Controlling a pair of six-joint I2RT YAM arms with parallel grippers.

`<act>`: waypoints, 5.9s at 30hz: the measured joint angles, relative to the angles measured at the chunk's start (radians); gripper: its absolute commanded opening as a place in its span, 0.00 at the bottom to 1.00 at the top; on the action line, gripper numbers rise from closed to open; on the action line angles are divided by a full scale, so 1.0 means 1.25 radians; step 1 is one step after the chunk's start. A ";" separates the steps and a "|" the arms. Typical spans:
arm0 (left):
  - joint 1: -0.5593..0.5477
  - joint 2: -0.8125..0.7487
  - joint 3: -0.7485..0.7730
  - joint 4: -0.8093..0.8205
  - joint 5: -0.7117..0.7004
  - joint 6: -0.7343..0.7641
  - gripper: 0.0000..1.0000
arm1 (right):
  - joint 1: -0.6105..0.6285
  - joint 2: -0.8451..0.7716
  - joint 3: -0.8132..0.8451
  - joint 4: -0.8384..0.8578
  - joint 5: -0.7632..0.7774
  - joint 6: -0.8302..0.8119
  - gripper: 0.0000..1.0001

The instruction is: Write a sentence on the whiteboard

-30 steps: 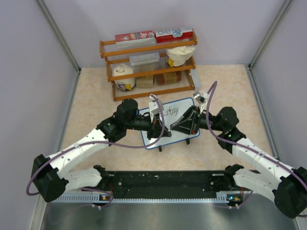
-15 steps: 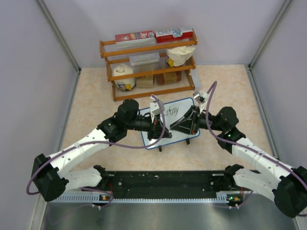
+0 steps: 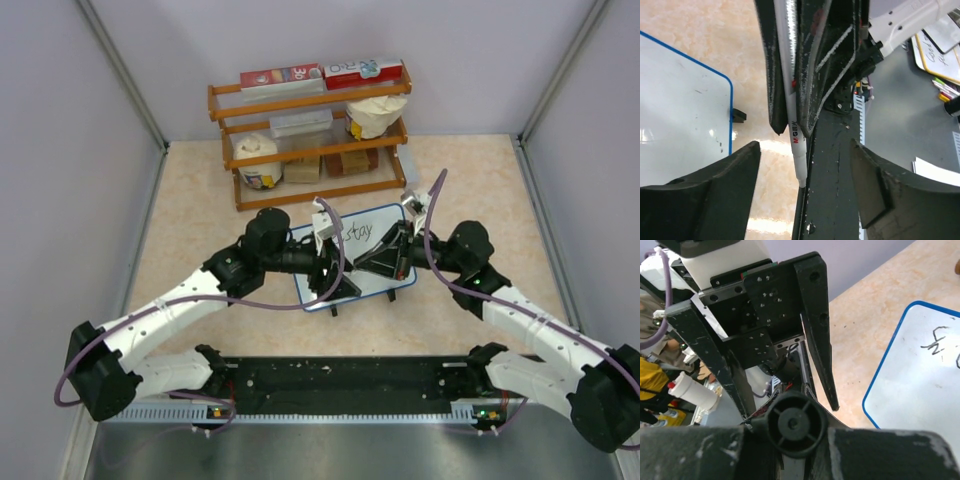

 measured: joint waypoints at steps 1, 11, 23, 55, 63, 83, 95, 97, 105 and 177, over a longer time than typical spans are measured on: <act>0.000 -0.001 -0.001 0.001 -0.012 -0.002 0.83 | 0.000 -0.002 0.000 -0.010 0.006 -0.007 0.00; 0.058 -0.072 -0.072 0.026 -0.184 -0.070 0.94 | 0.000 -0.042 0.000 -0.135 0.110 -0.103 0.00; 0.372 -0.176 -0.254 0.104 -0.185 -0.224 0.99 | 0.000 -0.042 -0.001 -0.208 0.185 -0.159 0.00; 0.593 -0.046 -0.439 0.399 0.113 -0.316 0.99 | 0.000 -0.033 -0.001 -0.251 0.233 -0.210 0.00; 0.587 0.019 -0.439 0.492 0.149 -0.320 0.95 | 0.087 -0.020 0.018 -0.294 0.323 -0.251 0.00; 0.467 0.268 -0.390 0.639 0.181 -0.320 0.45 | 0.131 0.097 0.047 -0.159 0.443 -0.263 0.00; 0.448 0.279 -0.358 0.642 0.235 -0.325 0.00 | 0.131 0.159 0.047 -0.055 0.459 -0.267 0.00; 0.448 0.285 -0.357 0.642 0.236 -0.326 0.00 | 0.131 0.165 0.047 -0.031 0.459 -0.270 0.00; 0.451 0.300 -0.327 0.596 0.240 -0.317 0.00 | 0.152 0.190 0.035 0.039 0.497 -0.291 0.00; 0.462 0.340 -0.318 0.623 0.274 -0.320 0.00 | 0.215 0.284 -0.043 0.097 0.637 -0.254 0.00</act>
